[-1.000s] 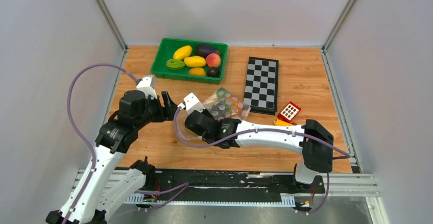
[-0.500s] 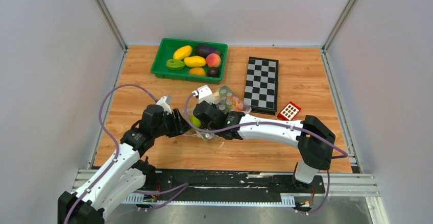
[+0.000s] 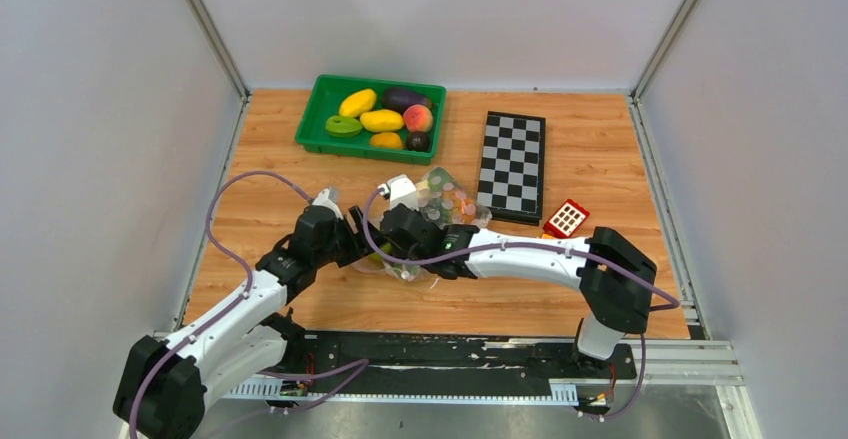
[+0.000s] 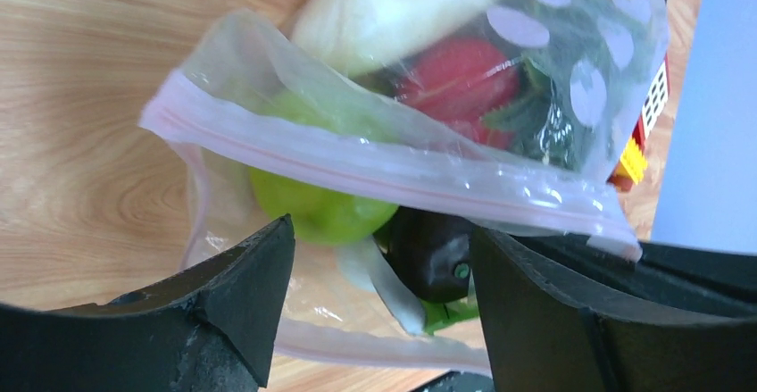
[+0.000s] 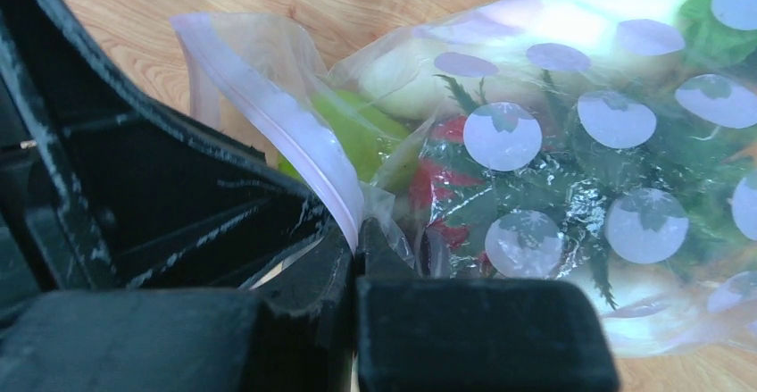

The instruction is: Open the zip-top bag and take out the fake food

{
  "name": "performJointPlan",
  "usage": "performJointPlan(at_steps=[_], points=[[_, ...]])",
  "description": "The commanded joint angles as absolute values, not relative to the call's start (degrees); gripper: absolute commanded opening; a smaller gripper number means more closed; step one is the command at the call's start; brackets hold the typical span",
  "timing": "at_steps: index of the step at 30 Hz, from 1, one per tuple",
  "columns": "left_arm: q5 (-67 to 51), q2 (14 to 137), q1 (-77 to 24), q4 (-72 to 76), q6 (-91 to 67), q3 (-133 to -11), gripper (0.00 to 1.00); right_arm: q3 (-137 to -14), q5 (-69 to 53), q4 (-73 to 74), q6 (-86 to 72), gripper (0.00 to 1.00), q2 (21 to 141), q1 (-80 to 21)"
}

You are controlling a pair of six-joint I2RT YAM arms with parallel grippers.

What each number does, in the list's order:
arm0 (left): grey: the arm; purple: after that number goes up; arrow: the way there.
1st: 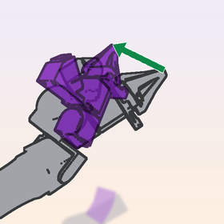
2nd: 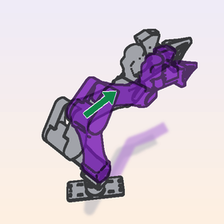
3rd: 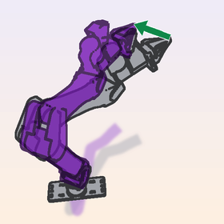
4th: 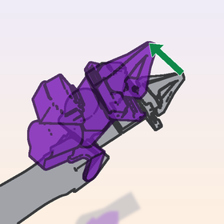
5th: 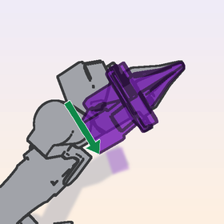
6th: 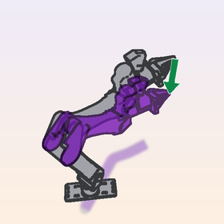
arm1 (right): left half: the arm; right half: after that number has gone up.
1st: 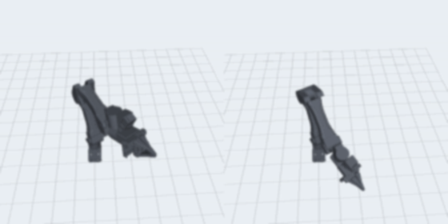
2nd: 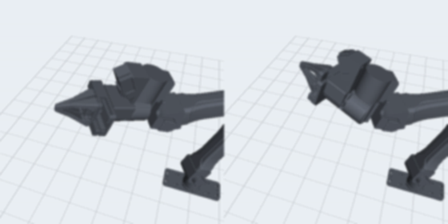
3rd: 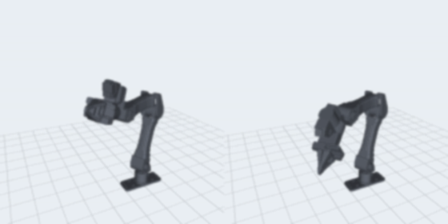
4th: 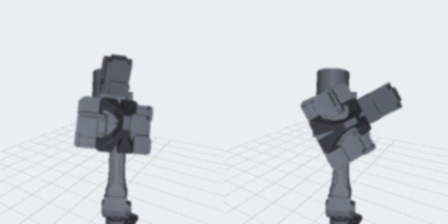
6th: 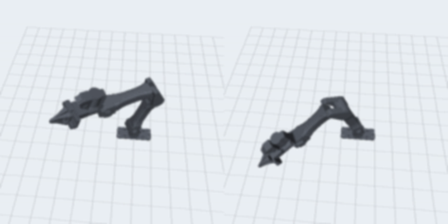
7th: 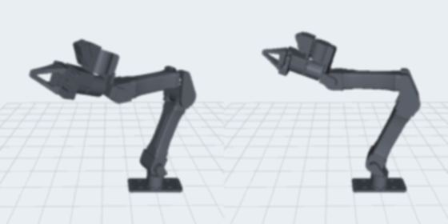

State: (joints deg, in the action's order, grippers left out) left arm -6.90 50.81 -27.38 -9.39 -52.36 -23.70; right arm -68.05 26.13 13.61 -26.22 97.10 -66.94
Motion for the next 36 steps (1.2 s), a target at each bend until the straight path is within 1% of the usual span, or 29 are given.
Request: performJointPlan(at_steps=[1, 4, 6, 15, 21, 24, 26, 31, 34, 35, 36], points=[[-0.11, 51.24, -27.60, -4.92, -55.41, -23.10, 0.81, -67.03, 23.35, 10.18, -28.67, 0.00, 97.94, -67.02], [1.97, 52.76, -27.60, -3.15, -56.84, -22.18, 0.86, -66.28, 22.08, 9.16, -29.59, 0.00, 98.57, -67.03], [2.19, 54.67, -27.64, -0.63, -58.16, -21.26, 0.87, -65.54, 21.65, 7.99, -29.86, 0.00, 98.89, -67.05], [5.73, 62.34, -28.66, 8.00, -59.35, -19.43, 0.88, -64.65, 18.47, 5.20, -30.04, 0.00, 101.27, -67.04], [5.47, 69.27, -30.23, 9.35, -58.44, -20.46, 0.86, -64.25, 18.34, 4.56, -29.95, 0.00, 102.13, -67.06], [4.57, 70.40, -30.77, 9.39, -58.68, -20.39, 0.80, -64.06, 19.99, 5.24, -29.65, 0.00, 101.66, -66.90], [4.39, 69.21, -31.16, 8.19, -58.79, -20.44, 0.73, -63.42, 21.47, 5.69, -29.63, 0.00, 100.91, -66.69], [4.31, 62.15, -31.53, 1.06, -57.81, -21.94, 0.41, -61.36, 25.04, 6.63, -30.67, 0.00, 99.07, -65.74], [4.97, 57.66, -31.55, -7.04, -56.21, -24.21, 0.21, -60.39, 27.51, 7.49, -31.29, 0.00, 98.26, -65.19], [5.40, 56.25, -31.55, -9.82, -55.57, -25.36, 0.15, -60.19, 28.43, 7.89, -31.52, 0.00, 98.00, -65.09], [5.87, 54.90, -31.53, -12.59, -54.70, -26.65, 0.11, -59.98, 29.35, 8.50, -31.71, 0.00, 97.80, -64.89]])
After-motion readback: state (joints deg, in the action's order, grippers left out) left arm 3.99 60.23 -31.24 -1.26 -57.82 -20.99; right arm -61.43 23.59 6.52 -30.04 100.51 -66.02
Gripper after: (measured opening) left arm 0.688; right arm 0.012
